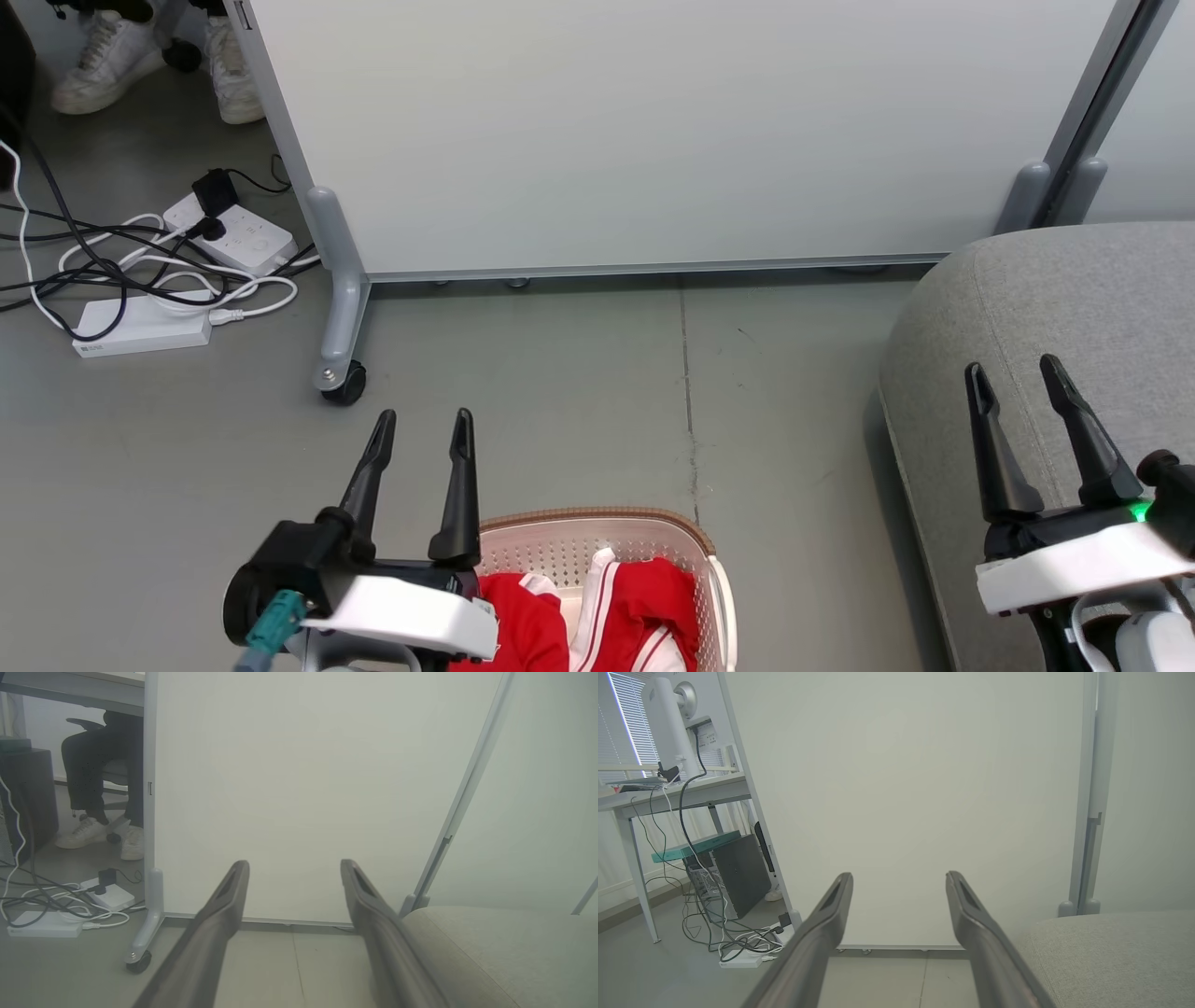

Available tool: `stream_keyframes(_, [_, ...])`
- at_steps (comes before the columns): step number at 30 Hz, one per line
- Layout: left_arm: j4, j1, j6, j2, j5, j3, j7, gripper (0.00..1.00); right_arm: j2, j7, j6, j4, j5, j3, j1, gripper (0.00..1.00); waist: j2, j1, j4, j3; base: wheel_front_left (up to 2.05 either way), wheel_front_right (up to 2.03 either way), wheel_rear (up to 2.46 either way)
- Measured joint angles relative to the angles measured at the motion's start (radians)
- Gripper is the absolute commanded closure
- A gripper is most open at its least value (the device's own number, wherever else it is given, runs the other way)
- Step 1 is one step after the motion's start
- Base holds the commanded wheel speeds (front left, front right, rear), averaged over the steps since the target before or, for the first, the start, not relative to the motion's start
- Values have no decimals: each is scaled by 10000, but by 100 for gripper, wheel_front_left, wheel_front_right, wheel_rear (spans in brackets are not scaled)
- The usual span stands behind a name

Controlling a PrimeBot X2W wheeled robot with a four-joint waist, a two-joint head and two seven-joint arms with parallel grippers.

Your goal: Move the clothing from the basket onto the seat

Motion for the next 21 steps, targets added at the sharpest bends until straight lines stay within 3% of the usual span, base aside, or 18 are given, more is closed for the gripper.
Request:
stream_keyframes(11, [798,1,1260,253,1381,-786,-205,0,222,-267,4,773,-1035,316,82,0,0,0,-77,-109,0,0,0])
stream_keyframes(21, [1202,44,1373,173,1687,-792,-382,0,443,-497,6,1409,-1824,313,244,0,0,0,-69,-190,0,0,0])
